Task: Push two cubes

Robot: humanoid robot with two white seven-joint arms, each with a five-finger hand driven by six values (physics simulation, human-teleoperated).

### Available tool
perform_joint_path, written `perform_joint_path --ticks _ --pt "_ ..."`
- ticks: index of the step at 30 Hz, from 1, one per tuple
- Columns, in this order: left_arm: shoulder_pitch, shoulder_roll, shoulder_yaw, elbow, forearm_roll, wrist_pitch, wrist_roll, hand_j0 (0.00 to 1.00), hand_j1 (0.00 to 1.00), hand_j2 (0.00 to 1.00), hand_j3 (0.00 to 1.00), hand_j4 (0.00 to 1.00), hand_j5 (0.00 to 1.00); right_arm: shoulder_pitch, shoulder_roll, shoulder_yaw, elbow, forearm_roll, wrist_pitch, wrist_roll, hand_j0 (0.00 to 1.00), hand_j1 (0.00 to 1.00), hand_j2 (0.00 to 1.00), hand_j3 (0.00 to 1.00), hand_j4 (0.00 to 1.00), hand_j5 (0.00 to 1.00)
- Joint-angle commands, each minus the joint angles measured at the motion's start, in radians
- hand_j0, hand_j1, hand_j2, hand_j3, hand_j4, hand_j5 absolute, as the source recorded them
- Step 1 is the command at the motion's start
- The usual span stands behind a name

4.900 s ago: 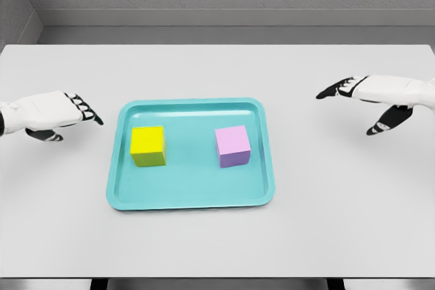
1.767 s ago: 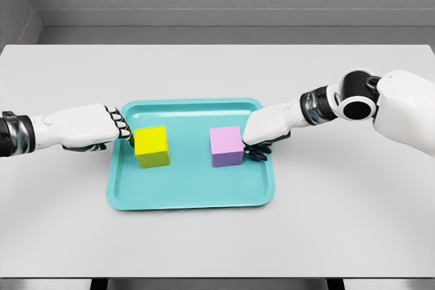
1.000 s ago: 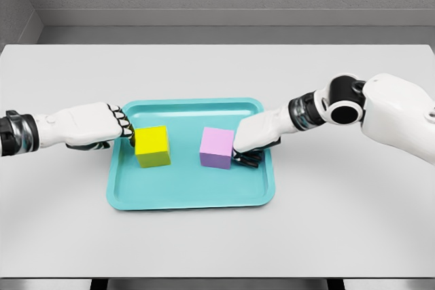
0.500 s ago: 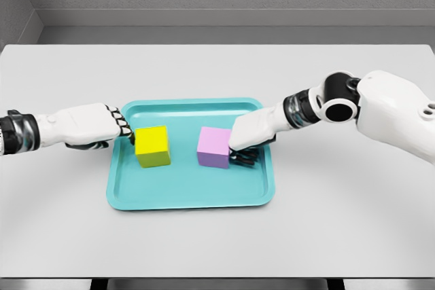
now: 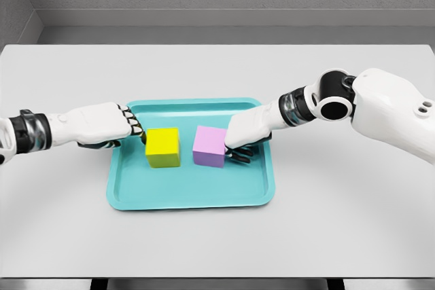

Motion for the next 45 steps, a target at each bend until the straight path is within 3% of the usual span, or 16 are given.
perform_joint_path --ticks 1,15,28,33,45 --pt "-0.002 -0.005 -0.001 0.0 0.0 0.001 0.0 0.66 0.66 0.66 0.66 0.66 0.66 0.0 0.001 -0.002 0.005 -0.004 0.006 0.0 0.14 0.14 0.14 0.14 0.14 0.14" --pt "-0.015 -0.008 -0.025 0.02 0.005 0.001 0.0 0.66 0.66 0.66 0.66 0.66 0.66 -0.003 0.044 0.01 0.082 -0.003 0.02 0.0 0.14 0.14 0.14 0.14 0.14 0.14" --pt "-0.008 0.014 -0.027 0.02 0.008 0.001 0.0 0.66 0.66 0.66 0.66 0.66 0.66 -0.018 0.057 0.012 0.08 -0.001 0.03 0.0 0.14 0.14 0.14 0.14 0.14 0.14" --pt "-0.014 0.001 -0.062 0.011 0.008 0.001 0.0 0.67 0.67 0.67 0.67 0.67 0.67 -0.021 0.07 0.013 0.08 -0.001 0.032 0.0 0.14 0.14 0.14 0.14 0.14 0.14" --pt "-0.02 -0.036 -0.067 0.011 0.002 0.001 0.0 0.67 0.67 0.67 0.67 0.67 0.67 -0.025 0.073 0.013 0.071 0.005 0.029 0.0 0.14 0.14 0.14 0.14 0.14 0.14"
